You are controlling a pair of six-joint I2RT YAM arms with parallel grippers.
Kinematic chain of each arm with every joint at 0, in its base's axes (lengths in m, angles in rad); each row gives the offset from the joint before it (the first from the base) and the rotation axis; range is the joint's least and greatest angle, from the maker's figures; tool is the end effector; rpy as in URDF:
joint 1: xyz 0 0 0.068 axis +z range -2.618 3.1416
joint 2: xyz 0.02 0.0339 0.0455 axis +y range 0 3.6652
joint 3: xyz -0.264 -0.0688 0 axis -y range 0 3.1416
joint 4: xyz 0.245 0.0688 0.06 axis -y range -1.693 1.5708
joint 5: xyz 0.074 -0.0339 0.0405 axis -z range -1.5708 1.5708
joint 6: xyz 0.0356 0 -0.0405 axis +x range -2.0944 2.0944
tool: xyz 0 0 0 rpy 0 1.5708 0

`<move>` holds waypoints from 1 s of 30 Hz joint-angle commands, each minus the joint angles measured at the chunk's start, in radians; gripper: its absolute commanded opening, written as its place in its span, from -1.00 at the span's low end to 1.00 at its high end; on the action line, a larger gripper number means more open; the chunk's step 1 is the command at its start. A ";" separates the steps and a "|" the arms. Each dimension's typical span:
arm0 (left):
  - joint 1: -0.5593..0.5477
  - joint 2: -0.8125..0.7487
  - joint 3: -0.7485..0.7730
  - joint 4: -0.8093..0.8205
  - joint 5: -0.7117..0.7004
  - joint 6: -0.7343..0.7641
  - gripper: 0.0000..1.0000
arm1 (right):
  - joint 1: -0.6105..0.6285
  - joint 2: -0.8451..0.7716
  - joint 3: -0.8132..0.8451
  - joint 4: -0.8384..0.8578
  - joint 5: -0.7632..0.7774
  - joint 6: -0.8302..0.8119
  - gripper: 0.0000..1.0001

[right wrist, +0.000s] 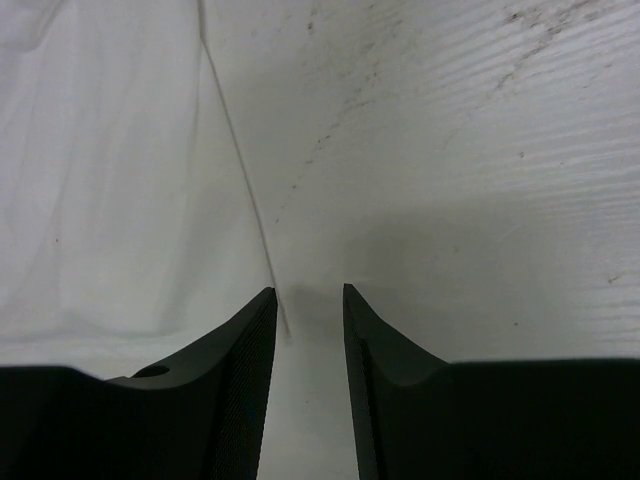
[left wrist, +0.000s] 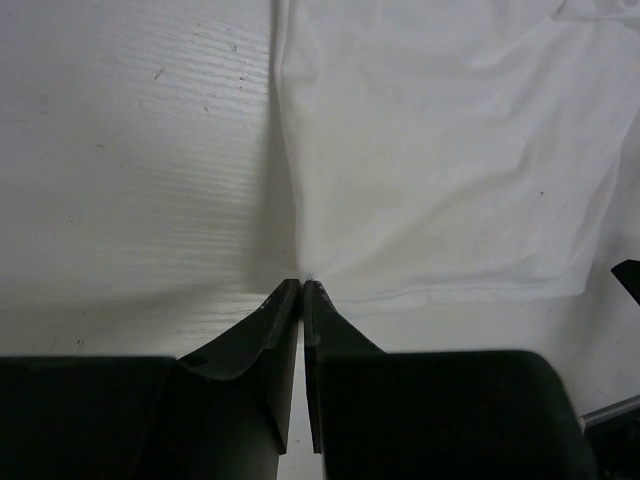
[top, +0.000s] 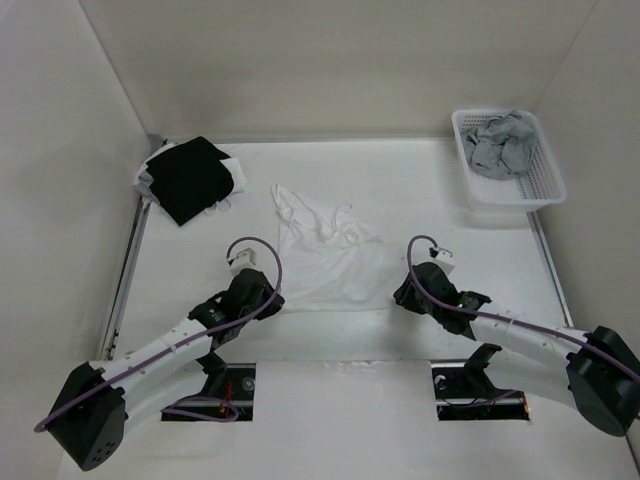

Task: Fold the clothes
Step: Move the tank top to the center of the board, then flatten the tank top out

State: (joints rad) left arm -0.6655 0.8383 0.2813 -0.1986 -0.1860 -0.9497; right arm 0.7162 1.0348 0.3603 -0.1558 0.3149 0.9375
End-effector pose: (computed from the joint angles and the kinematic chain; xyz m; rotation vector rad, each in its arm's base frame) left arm 0.1319 -0.0951 0.1565 -0.4330 2.3480 -0.5906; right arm 0.1481 0.1143 0.1547 0.4095 2.3546 0.4248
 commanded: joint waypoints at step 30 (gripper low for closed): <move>0.013 -0.137 0.132 -0.065 -0.013 0.064 -0.92 | 0.099 -0.190 0.086 0.018 -0.019 0.014 -1.00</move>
State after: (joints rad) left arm -0.6628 0.7929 0.2890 -0.2359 -0.1837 -0.9325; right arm 0.7895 1.0657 0.3916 -0.1051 0.2291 0.9722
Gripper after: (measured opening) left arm 0.050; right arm 0.005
